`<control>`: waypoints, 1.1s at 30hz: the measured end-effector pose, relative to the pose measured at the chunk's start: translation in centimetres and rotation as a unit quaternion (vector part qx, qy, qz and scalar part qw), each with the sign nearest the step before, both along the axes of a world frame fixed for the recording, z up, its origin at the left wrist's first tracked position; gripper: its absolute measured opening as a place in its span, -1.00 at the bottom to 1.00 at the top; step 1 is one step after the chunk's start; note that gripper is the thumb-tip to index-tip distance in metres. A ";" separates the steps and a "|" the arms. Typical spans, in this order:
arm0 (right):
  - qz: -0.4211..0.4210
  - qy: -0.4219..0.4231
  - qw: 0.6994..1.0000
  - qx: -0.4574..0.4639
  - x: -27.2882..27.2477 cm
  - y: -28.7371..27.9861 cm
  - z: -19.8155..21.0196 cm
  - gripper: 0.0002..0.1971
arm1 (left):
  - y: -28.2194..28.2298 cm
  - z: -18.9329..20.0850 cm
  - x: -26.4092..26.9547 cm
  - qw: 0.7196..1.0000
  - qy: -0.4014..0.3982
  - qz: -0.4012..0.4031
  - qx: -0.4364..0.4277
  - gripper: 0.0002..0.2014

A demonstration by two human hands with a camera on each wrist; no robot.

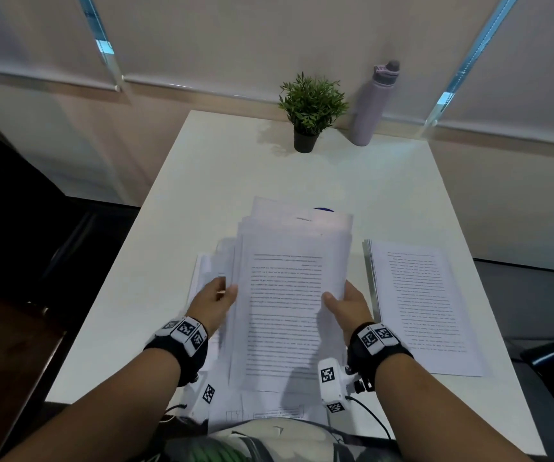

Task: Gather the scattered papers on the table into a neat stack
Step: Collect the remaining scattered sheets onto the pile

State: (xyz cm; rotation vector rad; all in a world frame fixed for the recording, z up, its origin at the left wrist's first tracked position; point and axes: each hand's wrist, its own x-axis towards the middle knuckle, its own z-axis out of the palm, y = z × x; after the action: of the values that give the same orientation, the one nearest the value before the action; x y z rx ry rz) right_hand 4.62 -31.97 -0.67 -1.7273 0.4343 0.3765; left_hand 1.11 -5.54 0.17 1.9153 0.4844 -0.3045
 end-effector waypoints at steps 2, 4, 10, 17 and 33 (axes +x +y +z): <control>-0.046 -0.004 0.998 -0.053 0.1 -1.1 -0.4 -0.74 | 1.5 -0.5 -0.1 0.984 0.019 0.030 0.173 -0.58; -0.097 0.009 0.992 -0.082 0.3 -2.8 -1.0 -0.66 | 2.9 -1.1 -0.8 0.964 0.089 0.033 0.246 -0.38; -0.171 0.031 0.981 -0.088 0.4 -6.3 -2.1 -0.58 | 3.8 -1.7 -1.6 0.979 0.092 0.012 0.184 -0.60; -0.145 0.023 0.989 -0.033 0.1 -6.6 -2.2 -0.58 | 5.0 -0.7 -1.8 0.981 0.023 0.095 0.165 -0.86; -0.079 0.004 0.991 0.108 0.1 -2.3 -0.9 -0.67 | -1.3 0.4 -0.4 0.999 0.013 0.031 0.040 -0.84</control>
State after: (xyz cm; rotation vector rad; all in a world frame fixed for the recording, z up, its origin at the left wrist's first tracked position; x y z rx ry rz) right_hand 4.73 -34.30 -1.55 -1.4717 0.5123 0.3042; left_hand 0.72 -6.84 0.56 1.9716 0.5792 -0.2743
